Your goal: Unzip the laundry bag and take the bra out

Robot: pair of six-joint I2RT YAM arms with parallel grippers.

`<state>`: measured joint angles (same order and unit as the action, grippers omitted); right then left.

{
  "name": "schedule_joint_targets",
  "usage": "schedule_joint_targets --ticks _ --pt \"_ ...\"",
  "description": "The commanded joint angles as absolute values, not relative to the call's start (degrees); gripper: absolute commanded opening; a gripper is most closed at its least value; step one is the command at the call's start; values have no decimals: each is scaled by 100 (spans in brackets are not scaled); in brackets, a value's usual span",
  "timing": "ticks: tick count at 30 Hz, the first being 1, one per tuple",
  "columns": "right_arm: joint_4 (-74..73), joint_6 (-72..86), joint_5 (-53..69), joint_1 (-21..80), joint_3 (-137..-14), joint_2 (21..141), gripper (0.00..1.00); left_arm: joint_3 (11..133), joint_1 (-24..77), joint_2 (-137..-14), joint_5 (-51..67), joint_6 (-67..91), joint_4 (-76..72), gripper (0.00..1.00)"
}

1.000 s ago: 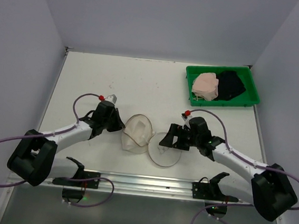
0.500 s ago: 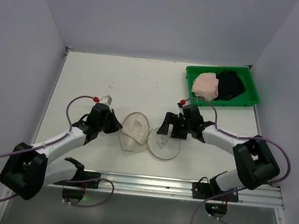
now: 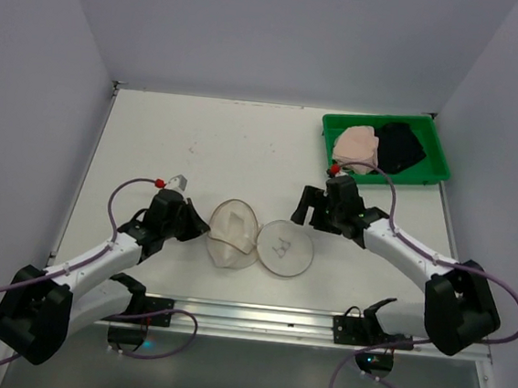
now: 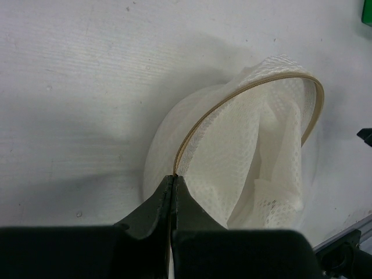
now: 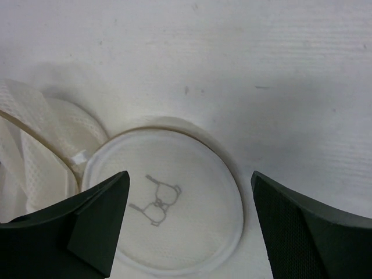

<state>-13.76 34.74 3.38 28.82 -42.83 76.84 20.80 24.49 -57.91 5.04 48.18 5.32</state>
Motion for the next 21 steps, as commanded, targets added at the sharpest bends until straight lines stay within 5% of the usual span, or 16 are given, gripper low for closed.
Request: schedule_joint_targets --ticks 1,16,21 --pt "-2021 3946 -228 2892 -3728 7112 85 2065 2426 -5678 404 5019 369 0" --pt "-1556 4368 281 3216 -3155 7627 70 2048 2426 -5713 431 4975 352 0" --pt "-1380 4473 360 3366 -3208 8033 55 2057 2417 -5687 431 4966 360 0"
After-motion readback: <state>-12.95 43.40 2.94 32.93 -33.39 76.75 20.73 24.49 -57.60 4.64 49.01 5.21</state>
